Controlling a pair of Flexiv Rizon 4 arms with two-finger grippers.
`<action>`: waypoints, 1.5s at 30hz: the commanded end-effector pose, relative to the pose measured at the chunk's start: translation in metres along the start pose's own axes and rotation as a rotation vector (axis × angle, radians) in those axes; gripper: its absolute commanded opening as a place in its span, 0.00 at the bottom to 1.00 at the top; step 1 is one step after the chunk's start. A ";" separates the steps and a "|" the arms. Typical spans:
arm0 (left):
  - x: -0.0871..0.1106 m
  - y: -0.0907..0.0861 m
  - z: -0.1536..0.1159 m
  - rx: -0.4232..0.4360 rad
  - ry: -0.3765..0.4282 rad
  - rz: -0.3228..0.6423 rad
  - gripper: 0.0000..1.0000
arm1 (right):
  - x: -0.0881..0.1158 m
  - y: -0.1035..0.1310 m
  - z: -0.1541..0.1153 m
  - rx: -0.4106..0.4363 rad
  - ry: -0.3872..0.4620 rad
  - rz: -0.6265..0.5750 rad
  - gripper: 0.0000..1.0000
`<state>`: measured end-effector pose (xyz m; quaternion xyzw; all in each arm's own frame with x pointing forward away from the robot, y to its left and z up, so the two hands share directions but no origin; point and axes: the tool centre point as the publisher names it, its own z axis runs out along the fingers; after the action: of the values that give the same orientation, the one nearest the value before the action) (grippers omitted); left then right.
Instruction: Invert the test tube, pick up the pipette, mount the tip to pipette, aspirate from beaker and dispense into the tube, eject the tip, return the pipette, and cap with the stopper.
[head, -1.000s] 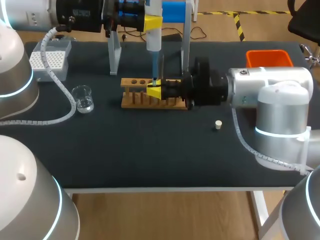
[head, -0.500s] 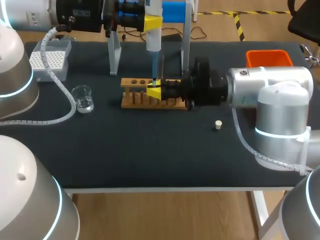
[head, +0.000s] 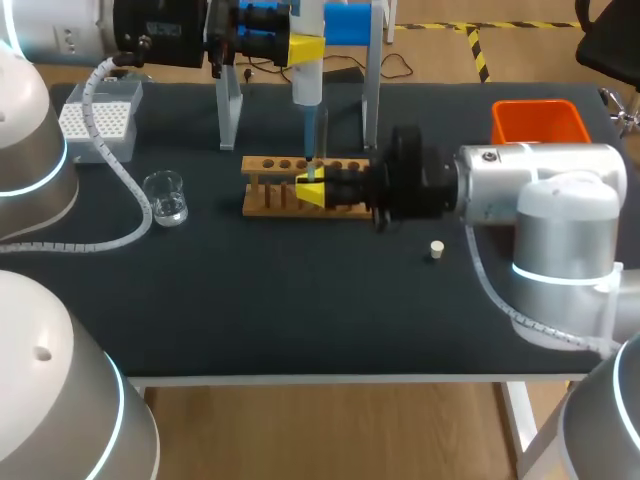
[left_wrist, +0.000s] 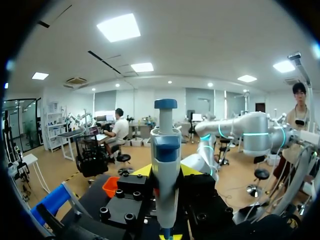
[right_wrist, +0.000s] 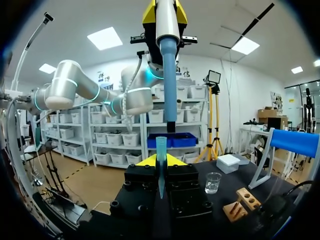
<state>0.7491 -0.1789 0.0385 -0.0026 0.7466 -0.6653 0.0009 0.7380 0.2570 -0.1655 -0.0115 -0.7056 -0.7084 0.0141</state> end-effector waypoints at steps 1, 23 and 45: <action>0.000 0.000 -0.001 0.001 0.002 0.001 0.00 | 0.000 -0.002 -0.005 0.010 -0.006 0.000 0.00; 0.000 0.000 -0.001 0.001 0.002 0.001 0.00 | -0.009 0.003 0.000 0.047 -0.012 -0.003 0.00; 0.000 0.000 -0.001 0.001 0.002 0.001 0.00 | -0.005 0.010 0.001 0.049 -0.022 -0.002 0.00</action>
<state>0.7490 -0.1789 0.0390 -0.0025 0.7465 -0.6653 0.0008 0.7463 0.2591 -0.1561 -0.0165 -0.7228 -0.6908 0.0075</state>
